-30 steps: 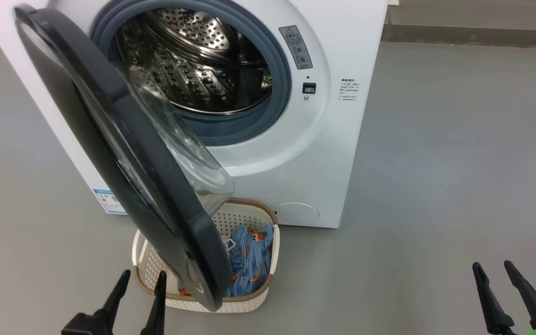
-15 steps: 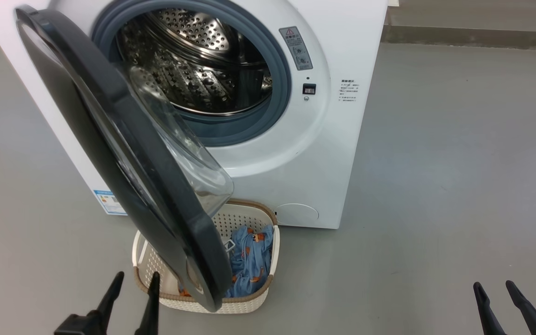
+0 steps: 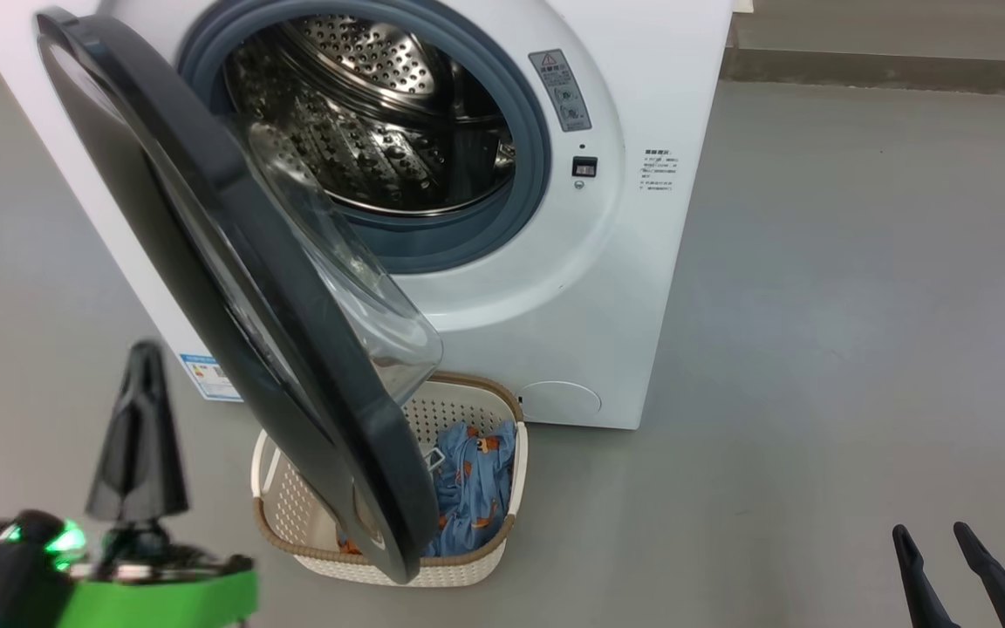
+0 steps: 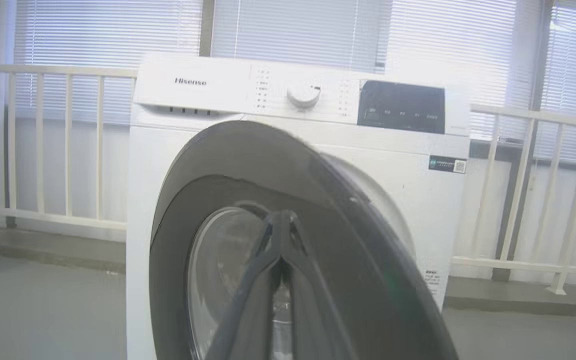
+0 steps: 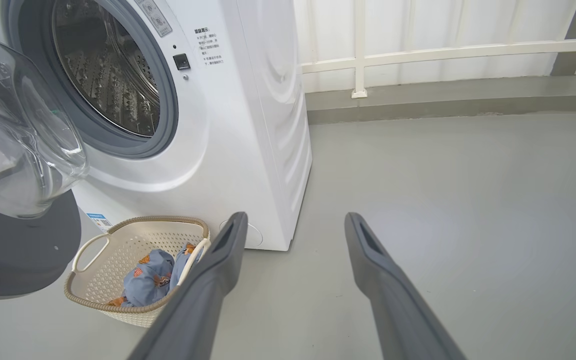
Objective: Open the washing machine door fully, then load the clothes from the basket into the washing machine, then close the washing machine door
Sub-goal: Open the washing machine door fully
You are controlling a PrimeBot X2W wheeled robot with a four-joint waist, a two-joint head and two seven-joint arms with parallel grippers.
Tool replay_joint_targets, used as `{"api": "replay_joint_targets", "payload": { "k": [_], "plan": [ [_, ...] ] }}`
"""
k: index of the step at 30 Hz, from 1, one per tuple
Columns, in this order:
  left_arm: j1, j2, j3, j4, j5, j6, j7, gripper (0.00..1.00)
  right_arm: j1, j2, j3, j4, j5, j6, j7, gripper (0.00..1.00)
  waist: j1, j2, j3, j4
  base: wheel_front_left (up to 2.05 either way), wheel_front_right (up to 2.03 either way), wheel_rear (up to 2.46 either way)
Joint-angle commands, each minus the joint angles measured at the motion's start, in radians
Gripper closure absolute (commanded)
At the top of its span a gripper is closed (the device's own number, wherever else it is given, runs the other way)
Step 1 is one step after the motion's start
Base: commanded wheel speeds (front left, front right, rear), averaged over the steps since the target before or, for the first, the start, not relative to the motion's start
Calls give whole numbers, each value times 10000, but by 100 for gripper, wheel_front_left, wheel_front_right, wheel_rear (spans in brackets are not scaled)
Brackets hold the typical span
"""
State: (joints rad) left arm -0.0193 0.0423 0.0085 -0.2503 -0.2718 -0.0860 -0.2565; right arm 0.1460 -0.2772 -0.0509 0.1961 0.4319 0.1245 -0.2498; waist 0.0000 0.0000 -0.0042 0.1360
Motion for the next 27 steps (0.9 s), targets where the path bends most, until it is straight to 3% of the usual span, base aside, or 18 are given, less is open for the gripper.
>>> {"api": "replay_joint_targets", "payload": {
  "k": [1, 7, 14, 20, 27],
  "plan": [
    [-410, 80, 90, -593, 105, 55, -53, 100, -25, -255, 114, -273, -106, 62, -120, 0, 0, 0, 6, 5, 0, 0, 0],
    [-409, 80, -2026, -1674, 815, 93, -53, 100, -40, -258, 51, -338, -136, 62, -120, 0, 0, 0, 35, 12, 0, 0, 0],
    [-367, 80, -3932, -325, 368, 33, -53, 100, -81, -222, 16, -419, -146, 62, -120, 0, 0, 0, 111, -25, 0, 0, 0],
    [-602, 80, -4575, 1382, -480, 79, -53, 100, -126, -209, 36, -427, -128, 62, -120, 0, 0, 0, 139, -53, 0, 0, 0],
    [-951, 80, -4510, 3042, -1201, 105, -53, 100, -166, -201, 97, -442, -106, 62, -120, 0, 0, 0, 133, -76, 0, 0, 0]
  ]
}}
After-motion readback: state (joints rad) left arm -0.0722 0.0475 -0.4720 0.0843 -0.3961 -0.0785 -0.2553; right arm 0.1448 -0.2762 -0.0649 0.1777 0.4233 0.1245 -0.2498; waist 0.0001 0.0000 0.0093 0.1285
